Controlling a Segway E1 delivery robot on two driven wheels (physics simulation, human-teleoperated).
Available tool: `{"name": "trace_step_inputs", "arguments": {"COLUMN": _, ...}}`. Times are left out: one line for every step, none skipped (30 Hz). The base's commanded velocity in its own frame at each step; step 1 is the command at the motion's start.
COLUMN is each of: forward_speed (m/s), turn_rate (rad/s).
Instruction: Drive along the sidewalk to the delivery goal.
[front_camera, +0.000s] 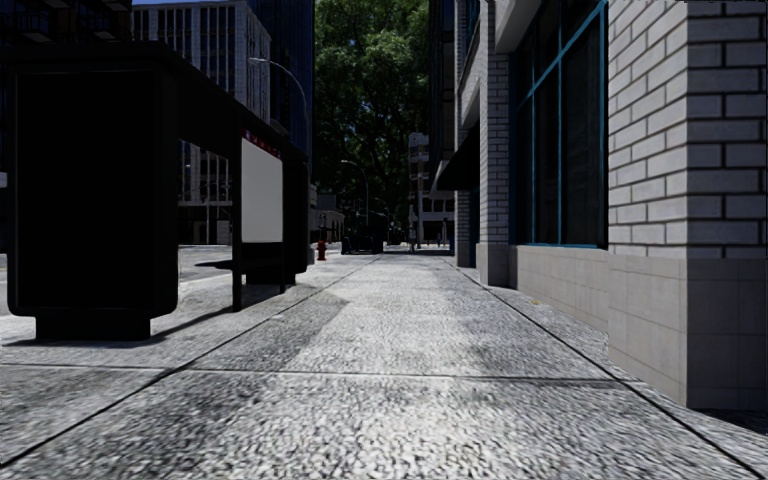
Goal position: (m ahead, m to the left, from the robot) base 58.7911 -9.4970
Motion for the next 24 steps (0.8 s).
{"name": "trace_step_inputs", "arguments": {"forward_speed": 2.00, "turn_rate": 0.00}}
{"name": "trace_step_inputs", "arguments": {"forward_speed": 2.00, "turn_rate": 0.00}}
{"name": "trace_step_inputs", "arguments": {"forward_speed": 2.00, "turn_rate": 0.00}}
{"name": "trace_step_inputs", "arguments": {"forward_speed": 2.00, "turn_rate": 0.00}}
{"name": "trace_step_inputs", "arguments": {"forward_speed": 2.00, "turn_rate": 0.00}}
{"name": "trace_step_inputs", "arguments": {"forward_speed": 2.00, "turn_rate": 0.00}}
{"name": "trace_step_inputs", "arguments": {"forward_speed": 2.00, "turn_rate": 0.00}}
{"name": "trace_step_inputs", "arguments": {"forward_speed": 2.00, "turn_rate": 0.00}}
{"name": "trace_step_inputs", "arguments": {"forward_speed": 2.00, "turn_rate": 0.00}}
{"name": "trace_step_inputs", "arguments": {"forward_speed": 2.00, "turn_rate": 0.00}}
{"name": "trace_step_inputs", "arguments": {"forward_speed": 2.00, "turn_rate": 0.00}}
{"name": "trace_step_inputs", "arguments": {"forward_speed": 2.00, "turn_rate": 0.00}}
{"name": "trace_step_inputs", "arguments": {"forward_speed": 2.00, "turn_rate": 0.00}}
{"name": "trace_step_inputs", "arguments": {"forward_speed": 2.00, "turn_rate": 0.00}}
{"name": "trace_step_inputs", "arguments": {"forward_speed": 2.00, "turn_rate": 0.00}}
{"name": "trace_step_inputs", "arguments": {"forward_speed": 2.00, "turn_rate": 0.00}}
{"name": "trace_step_inputs", "arguments": {"forward_speed": 2.00, "turn_rate": -0.13}}
{"name": "trace_step_inputs", "arguments": {"forward_speed": 2.00, "turn_rate": -0.13}}
{"name": "trace_step_inputs", "arguments": {"forward_speed": 2.00, "turn_rate": -0.14}}
{"name": "trace_step_inputs", "arguments": {"forward_speed": 2.00, "turn_rate": -0.14}}
{"name": "trace_step_inputs", "arguments": {"forward_speed": 2.00, "turn_rate": -0.15}}
{"name": "trace_step_inputs", "arguments": {"forward_speed": 2.00, "turn_rate": -0.15}}
{"name": "trace_step_inputs", "arguments": {"forward_speed": 2.00, "turn_rate": -0.15}}
{"name": "trace_step_inputs", "arguments": {"forward_speed": 2.00, "turn_rate": -0.15}}
